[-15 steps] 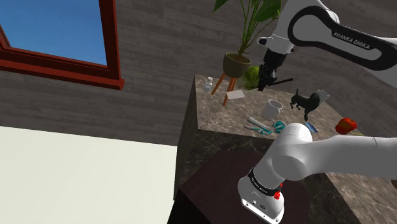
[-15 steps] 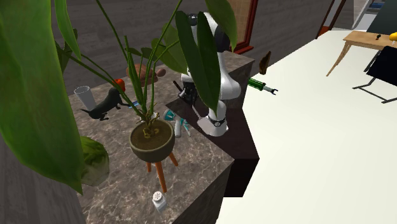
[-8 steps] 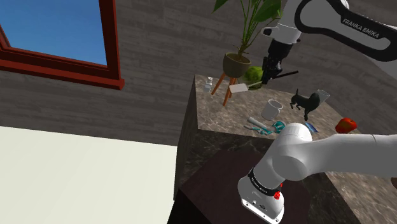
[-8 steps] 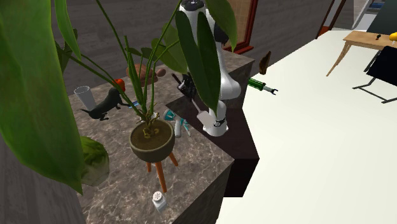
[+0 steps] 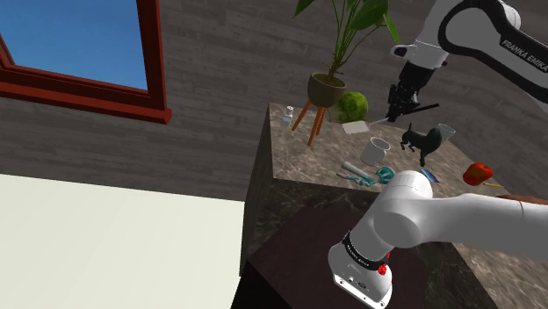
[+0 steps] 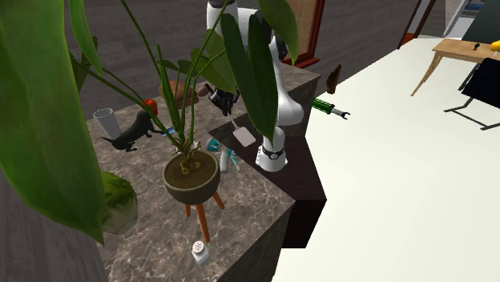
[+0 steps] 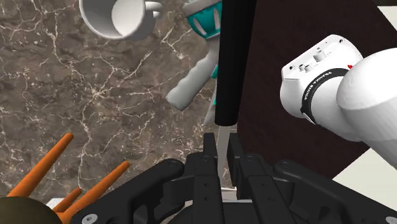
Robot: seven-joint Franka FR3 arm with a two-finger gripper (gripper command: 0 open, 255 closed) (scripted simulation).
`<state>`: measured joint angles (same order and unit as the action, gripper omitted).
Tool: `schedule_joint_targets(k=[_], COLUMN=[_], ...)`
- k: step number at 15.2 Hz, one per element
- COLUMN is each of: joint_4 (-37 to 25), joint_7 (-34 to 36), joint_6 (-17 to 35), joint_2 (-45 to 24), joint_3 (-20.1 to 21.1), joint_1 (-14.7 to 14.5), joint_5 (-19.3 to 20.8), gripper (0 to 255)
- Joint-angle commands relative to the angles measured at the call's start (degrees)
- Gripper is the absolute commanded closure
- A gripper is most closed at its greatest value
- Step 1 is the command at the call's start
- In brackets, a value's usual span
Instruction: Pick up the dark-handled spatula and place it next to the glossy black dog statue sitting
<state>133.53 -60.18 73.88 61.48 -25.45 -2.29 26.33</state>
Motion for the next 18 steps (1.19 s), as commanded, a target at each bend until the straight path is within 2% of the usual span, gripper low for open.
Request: schedule_joint_targets(k=[1,10,18], joint_4=[-0.62,-4.98,-12.65], joint_7=[-2.77,-15.21,-27.18], joint_6=[-1.56,-7.26,-10.41], joint_2=[1.71,7.75,9.75], joint_3=[-1.69,-9.13,-16.06], joint_1=[1.00,4.56,5.49], joint_5=[2.26,12.70,22.35], gripper=[255,255,255])
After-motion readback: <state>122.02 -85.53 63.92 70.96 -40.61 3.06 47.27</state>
